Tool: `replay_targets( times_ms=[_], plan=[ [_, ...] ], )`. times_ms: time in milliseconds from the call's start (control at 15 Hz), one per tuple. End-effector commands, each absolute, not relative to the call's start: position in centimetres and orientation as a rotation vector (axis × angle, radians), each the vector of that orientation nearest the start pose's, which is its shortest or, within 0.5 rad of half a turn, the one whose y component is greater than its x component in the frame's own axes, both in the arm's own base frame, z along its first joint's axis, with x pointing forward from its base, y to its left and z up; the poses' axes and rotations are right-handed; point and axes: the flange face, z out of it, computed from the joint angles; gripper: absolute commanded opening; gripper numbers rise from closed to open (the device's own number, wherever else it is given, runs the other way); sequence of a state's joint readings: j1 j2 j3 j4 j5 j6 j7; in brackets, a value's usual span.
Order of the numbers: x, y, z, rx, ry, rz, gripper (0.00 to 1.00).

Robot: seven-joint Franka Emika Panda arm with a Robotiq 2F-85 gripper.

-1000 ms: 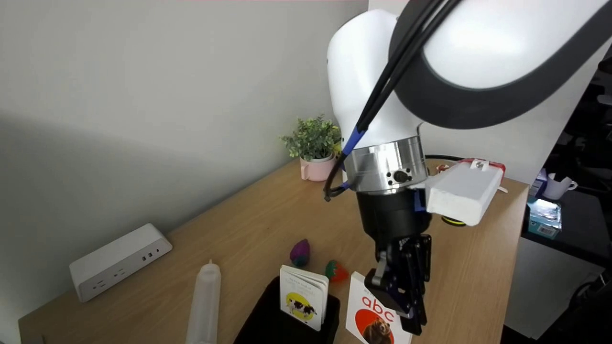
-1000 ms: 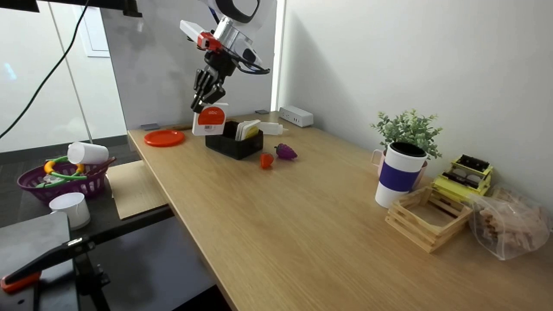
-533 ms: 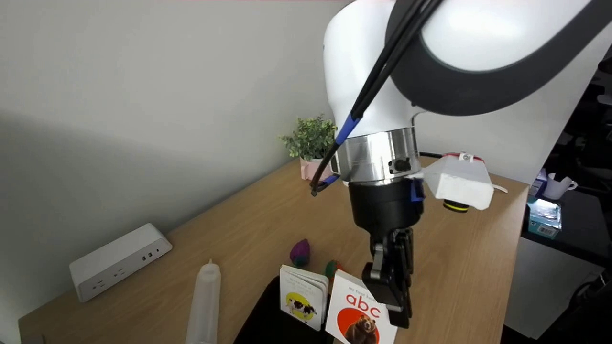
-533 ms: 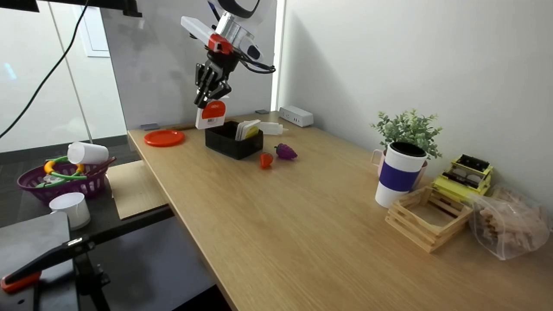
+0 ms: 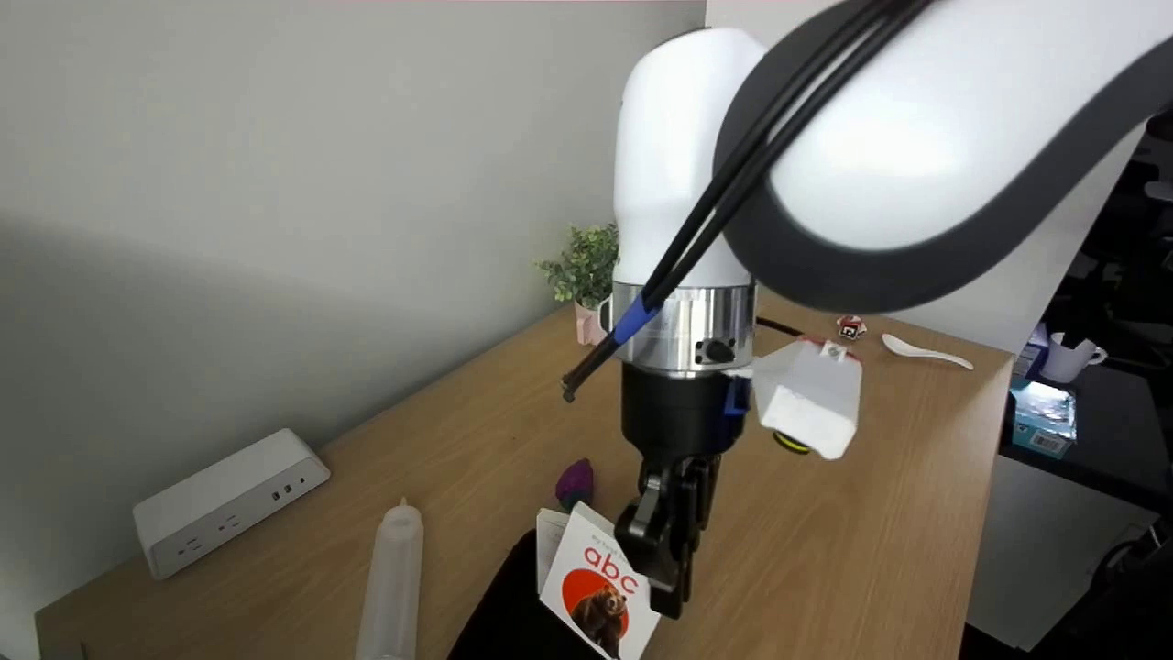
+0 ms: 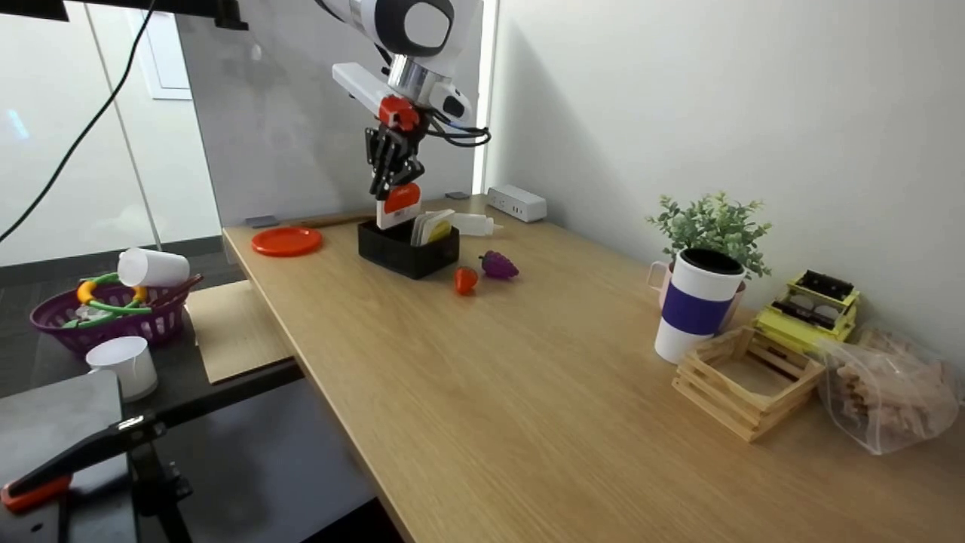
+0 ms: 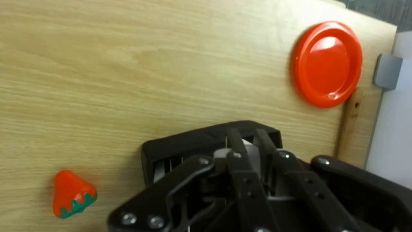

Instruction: Pick up the two small books from the table and put them in the black bowl.

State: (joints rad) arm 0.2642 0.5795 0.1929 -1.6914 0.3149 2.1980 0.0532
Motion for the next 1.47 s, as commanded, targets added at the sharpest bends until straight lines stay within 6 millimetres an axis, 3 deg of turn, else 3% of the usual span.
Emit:
replay_targets(
  times_ms=[0, 200, 400, 867, 933, 1067, 1400],
  plan=[
    [62.4, 30.2, 22.7, -2.828, -0.209, 0.139, 0.03],
    [62.9, 30.4, 20.3, -2.864, -0.192, 0.185, 0.03],
    [63.3, 30.4, 19.3, -2.888, -0.181, 0.274, 0.03],
    [63.8, 30.8, 21.6, -2.972, -0.117, 0.405, 0.03],
    [63.9, 31.0, 21.8, -2.977, -0.11, 0.405, 0.39],
    [64.0, 31.4, 22.0, -2.984, -0.1, 0.407, 0.45],
    [64.0, 32.1, 22.1, -2.949, -0.07, 0.414, 0.82]
  ],
)
